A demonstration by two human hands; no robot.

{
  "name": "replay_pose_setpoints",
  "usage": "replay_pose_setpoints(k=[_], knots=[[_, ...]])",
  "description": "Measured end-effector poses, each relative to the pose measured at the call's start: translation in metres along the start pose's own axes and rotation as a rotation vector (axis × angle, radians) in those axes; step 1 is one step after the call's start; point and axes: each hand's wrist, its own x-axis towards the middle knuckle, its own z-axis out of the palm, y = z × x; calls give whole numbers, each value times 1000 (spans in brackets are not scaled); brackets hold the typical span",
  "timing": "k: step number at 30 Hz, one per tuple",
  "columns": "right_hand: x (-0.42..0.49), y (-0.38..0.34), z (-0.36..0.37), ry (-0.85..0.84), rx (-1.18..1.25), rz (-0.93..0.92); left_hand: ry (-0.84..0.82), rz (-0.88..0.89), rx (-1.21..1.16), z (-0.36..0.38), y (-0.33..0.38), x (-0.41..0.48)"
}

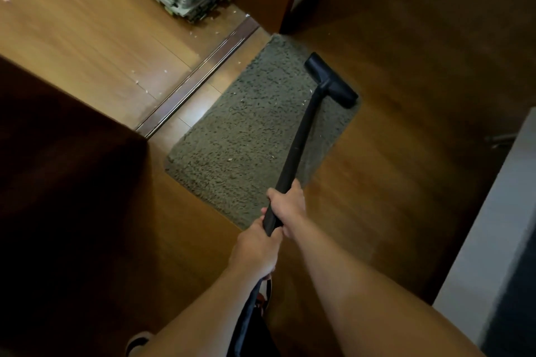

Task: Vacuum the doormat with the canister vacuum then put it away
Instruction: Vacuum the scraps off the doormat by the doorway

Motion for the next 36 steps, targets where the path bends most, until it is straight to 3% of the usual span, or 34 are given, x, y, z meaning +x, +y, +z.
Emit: replay_pose_setpoints(k=[10, 25, 30, 36], knots=[[-44, 40, 56, -8, 9, -8, 59, -10, 7, -31, -64, -42], [-138, 137, 120, -113, 92, 64, 144, -77, 222, -39, -173, -128], [-128, 135, 104, -134, 93, 30, 102, -111, 331, -29, -165, -114], [-87, 100, 58, -79, 50, 16, 61, -122, 321, -7, -108, -79]])
